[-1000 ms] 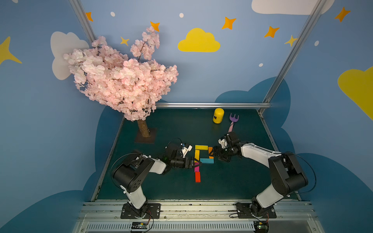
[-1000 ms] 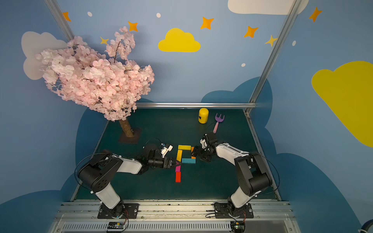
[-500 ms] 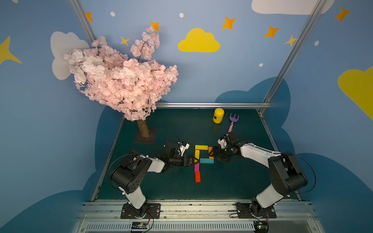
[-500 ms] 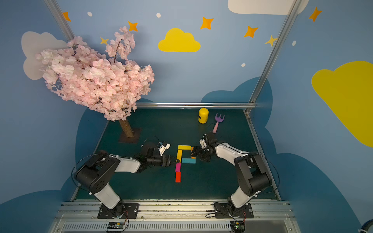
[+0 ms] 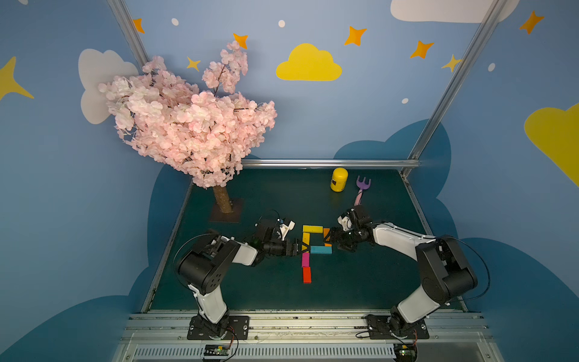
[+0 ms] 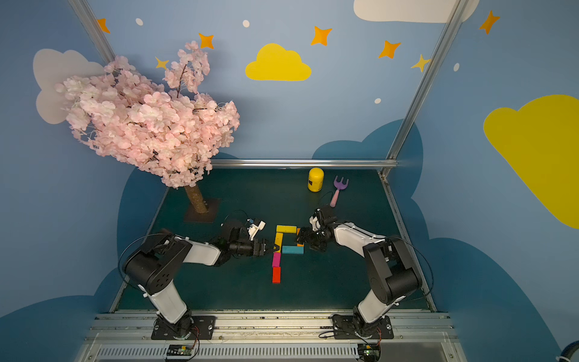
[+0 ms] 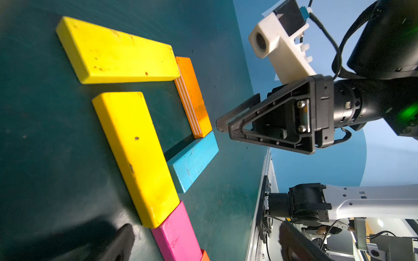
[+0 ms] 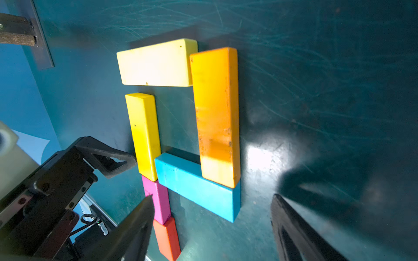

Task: Assemble the letter p with building blocks
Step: Adjust the building block at the center of the board.

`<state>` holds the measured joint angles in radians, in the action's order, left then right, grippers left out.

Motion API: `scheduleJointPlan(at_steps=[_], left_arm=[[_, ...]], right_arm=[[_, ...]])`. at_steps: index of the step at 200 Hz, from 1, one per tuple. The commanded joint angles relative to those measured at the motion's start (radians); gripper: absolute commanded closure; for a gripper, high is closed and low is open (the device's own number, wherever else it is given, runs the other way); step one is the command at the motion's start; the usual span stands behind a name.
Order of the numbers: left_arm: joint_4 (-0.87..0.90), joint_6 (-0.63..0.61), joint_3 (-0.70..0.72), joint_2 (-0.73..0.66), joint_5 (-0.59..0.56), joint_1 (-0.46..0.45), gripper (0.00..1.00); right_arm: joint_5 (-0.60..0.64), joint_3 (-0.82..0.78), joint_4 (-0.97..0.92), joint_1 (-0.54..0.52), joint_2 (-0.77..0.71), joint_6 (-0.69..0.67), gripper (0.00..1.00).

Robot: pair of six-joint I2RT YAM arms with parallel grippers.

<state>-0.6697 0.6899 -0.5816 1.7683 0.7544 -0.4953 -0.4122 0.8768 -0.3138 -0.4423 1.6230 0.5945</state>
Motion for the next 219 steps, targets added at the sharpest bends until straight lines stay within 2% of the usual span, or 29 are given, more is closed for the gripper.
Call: scheduleJointPlan(at_steps=[1, 219], left_arm=[[-0.039, 0.010, -0.017, 0.015, 0.029, 0.003, 0.00], [-0.071, 0.026, -0.031, 0.046, 0.040, -0.028, 0.00]], right_arm=[[-0.003, -0.013, 0.008, -0.007, 0.015, 0.001, 0.19], [-0.008, -0.027, 0.018, -0.013, 0.021, 0.007, 0.19]])
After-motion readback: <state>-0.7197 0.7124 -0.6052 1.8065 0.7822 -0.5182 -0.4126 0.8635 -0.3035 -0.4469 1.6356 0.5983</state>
